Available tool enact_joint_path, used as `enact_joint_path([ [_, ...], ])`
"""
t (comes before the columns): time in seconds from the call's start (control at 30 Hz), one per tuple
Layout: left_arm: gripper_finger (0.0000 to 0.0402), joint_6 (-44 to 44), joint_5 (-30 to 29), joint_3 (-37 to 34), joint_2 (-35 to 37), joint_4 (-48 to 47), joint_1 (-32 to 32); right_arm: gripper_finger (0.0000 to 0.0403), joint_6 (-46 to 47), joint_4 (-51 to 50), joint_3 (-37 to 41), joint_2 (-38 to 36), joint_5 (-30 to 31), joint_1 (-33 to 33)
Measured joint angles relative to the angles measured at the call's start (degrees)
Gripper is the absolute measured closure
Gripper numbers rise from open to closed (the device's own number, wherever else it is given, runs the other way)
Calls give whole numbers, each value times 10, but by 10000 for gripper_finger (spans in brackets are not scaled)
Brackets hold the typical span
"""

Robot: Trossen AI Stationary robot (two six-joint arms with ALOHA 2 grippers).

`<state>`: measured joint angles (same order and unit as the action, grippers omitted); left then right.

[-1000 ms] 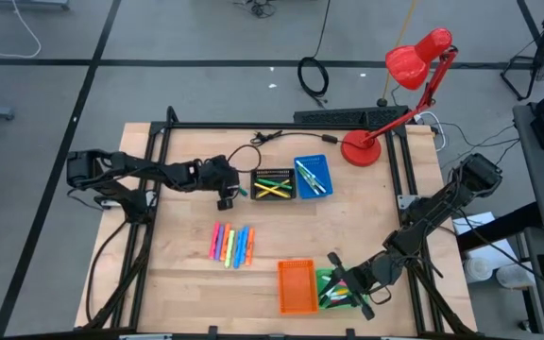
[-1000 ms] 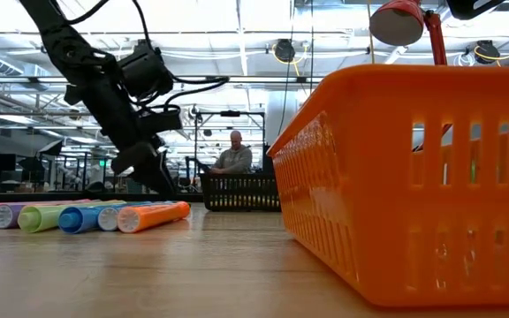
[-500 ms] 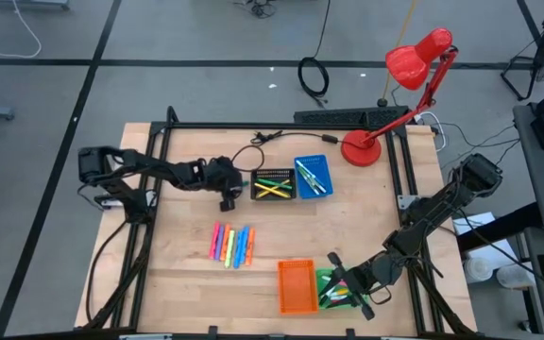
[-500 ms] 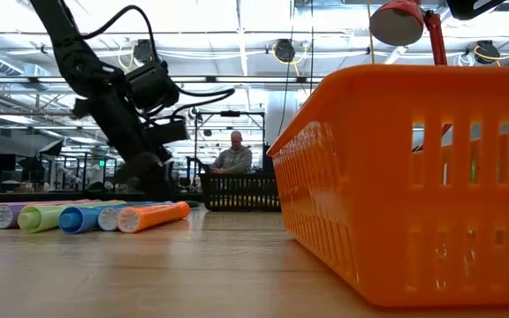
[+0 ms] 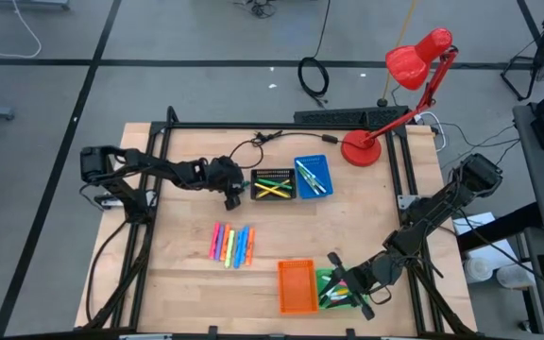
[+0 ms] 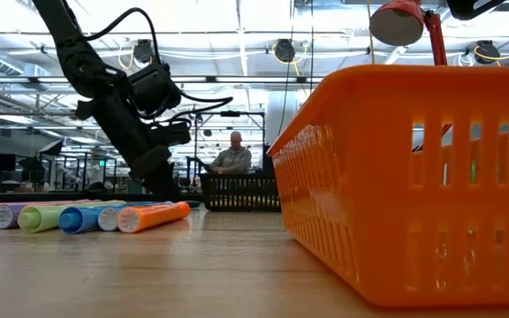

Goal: Pick & Place Markers
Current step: Put the green highlighter pen into the green bin

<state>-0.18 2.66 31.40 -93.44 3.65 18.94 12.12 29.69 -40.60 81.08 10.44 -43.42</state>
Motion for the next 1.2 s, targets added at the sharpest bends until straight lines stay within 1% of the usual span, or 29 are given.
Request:
enact_joint_path([
  [0.3, 243, -18, 6, -1, 14, -24, -1, 258, 0, 0, 0, 0, 0, 0],
  [0.57, 247, -5, 2, -1, 14, -25, -1, 257, 0, 0, 0, 0, 0, 0],
  [0.67, 278, -9, 2, -1, 15, -29, -1, 258, 0, 0, 0, 0, 0, 0],
  [0.83, 365, -15, 2, -1, 16, -37, 0, 261, 0, -1, 0, 0, 0, 0],
  [0.93, 367, -14, 8, -1, 16, -37, 6, 261, 0, -6, 0, 0, 0, 0],
  [1.03, 366, 11, 8, -1, 22, -40, 7, 261, 0, -12, 0, 0, 0, 0],
  [1.13, 363, 35, 5, -2, 52, -77, 5, 261, 0, -13, 0, 0, 0, 0],
  [1.2, 364, 38, 2, -4, 89, -109, 2, 261, 0, -13, 0, 0, 0, 0],
])
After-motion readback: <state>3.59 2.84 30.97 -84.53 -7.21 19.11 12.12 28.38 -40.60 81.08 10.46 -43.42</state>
